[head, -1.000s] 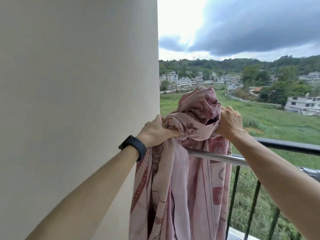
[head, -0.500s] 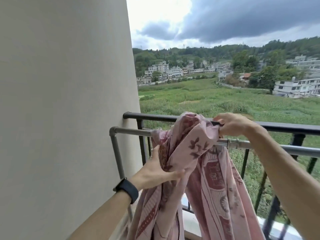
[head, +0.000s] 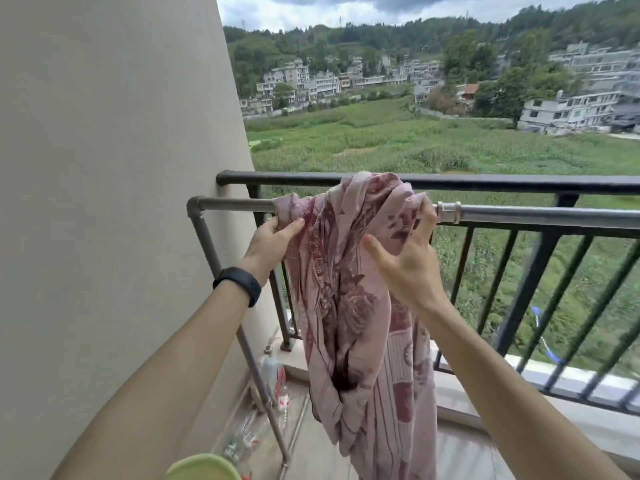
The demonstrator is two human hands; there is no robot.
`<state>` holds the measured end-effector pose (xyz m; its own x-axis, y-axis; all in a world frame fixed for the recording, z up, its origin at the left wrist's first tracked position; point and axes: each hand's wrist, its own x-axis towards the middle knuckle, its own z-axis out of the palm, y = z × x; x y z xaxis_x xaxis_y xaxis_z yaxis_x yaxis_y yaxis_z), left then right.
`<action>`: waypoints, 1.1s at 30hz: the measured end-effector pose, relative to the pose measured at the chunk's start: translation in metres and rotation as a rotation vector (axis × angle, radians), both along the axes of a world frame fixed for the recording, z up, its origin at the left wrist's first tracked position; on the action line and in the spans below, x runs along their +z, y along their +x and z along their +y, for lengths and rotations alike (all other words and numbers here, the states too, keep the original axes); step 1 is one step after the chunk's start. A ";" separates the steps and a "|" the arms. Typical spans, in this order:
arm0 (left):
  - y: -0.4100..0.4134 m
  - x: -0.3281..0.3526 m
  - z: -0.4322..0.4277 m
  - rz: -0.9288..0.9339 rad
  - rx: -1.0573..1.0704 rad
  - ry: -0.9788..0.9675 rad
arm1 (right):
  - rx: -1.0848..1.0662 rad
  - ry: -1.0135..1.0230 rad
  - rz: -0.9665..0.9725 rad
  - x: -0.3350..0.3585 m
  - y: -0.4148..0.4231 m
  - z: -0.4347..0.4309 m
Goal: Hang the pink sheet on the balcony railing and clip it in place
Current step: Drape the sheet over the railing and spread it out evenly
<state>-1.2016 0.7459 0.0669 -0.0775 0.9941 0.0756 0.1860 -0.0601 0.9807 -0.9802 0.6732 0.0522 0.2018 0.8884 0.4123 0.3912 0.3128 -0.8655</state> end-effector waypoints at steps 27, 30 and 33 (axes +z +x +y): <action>-0.095 0.006 0.052 -0.157 0.284 0.183 | -0.633 0.111 -0.179 0.054 0.088 0.014; -0.087 -0.037 0.037 -0.004 0.253 0.218 | -0.622 0.101 -0.319 0.000 0.095 0.004; -0.080 -0.042 0.031 0.077 0.347 0.295 | -0.528 0.226 -0.300 -0.020 0.104 0.000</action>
<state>-1.2817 0.7773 0.0254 -0.3849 0.8458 0.3695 0.3157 -0.2556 0.9138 -0.8766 0.6736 0.0322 0.4344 0.5859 0.6842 0.7570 0.1741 -0.6298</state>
